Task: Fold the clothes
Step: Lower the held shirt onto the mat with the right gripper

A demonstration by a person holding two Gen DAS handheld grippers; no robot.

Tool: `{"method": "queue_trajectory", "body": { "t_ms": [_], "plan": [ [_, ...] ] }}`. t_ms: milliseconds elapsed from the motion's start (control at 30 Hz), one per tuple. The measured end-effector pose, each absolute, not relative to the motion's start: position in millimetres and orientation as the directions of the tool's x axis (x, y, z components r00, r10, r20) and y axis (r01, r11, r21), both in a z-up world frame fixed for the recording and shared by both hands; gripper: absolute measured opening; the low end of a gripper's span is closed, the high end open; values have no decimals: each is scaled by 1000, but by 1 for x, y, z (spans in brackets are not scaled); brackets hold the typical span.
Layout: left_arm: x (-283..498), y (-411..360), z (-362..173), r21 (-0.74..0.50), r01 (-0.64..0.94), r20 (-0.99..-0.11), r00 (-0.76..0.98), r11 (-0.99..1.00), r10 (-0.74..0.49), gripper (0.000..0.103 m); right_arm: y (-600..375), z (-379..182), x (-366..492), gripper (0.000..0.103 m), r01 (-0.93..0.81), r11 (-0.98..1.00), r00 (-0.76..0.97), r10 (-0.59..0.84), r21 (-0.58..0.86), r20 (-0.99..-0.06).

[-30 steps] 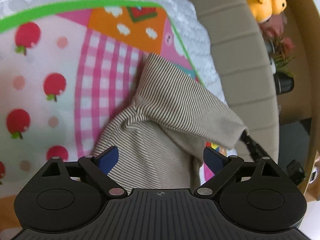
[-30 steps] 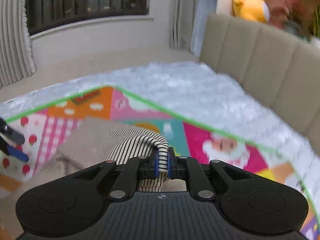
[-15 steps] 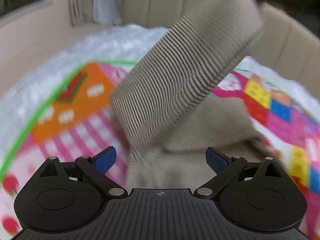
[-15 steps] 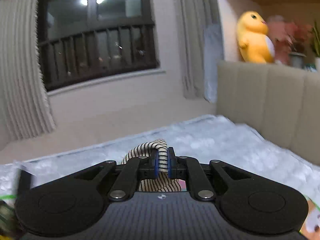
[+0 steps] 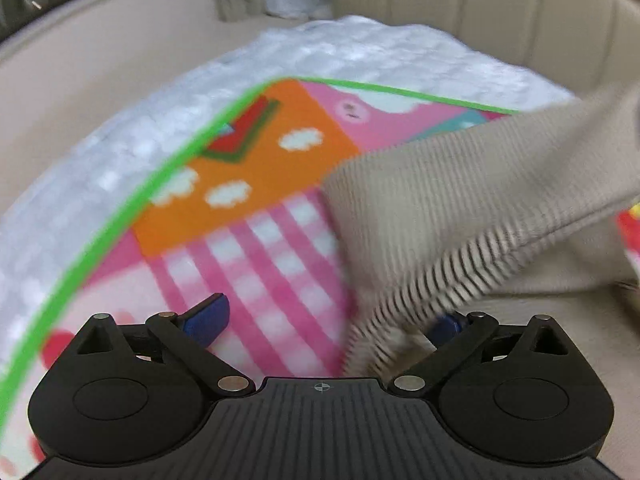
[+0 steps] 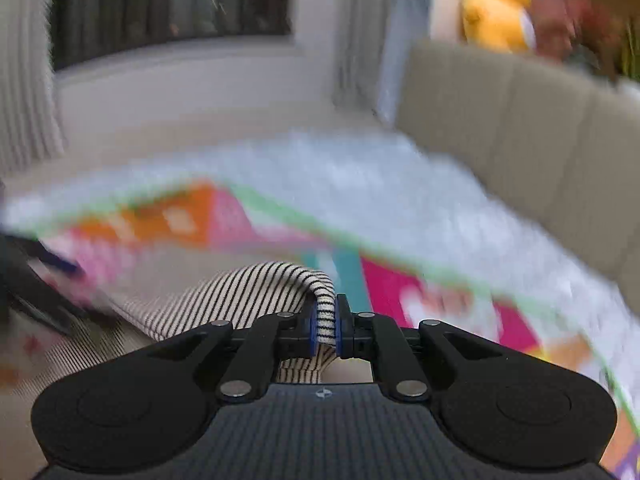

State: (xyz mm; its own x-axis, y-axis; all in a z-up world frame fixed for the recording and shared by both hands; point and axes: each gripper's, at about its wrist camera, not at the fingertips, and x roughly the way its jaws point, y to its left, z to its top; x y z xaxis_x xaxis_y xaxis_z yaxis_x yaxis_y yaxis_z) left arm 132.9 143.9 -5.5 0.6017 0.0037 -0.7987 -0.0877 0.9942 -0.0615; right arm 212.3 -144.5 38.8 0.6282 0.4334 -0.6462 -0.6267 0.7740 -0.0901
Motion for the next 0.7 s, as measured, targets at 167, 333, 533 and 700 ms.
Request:
{"method": "queue_trajectory", "body": {
  "t_ms": [167,333,533,700],
  "plan": [
    [120,139,12,-214,51,-746,636,975,-197,101,-157,-22,211,11,-582,789,617,272,-196,-738],
    [137,113,44,-228,137,-720,643,964,-261,101,-167,-12,213,26,-541,827,637,287,-150,-715],
    [178,93,35,-238,103,-770,586,966,-252,101,-186,11,225,50,-457,876,593,428,152,-682],
    [187,93,6,-299,24,-765,592,954,-255,101,-191,9,232,57,-404,869,575,485,286,-659]
  ]
}}
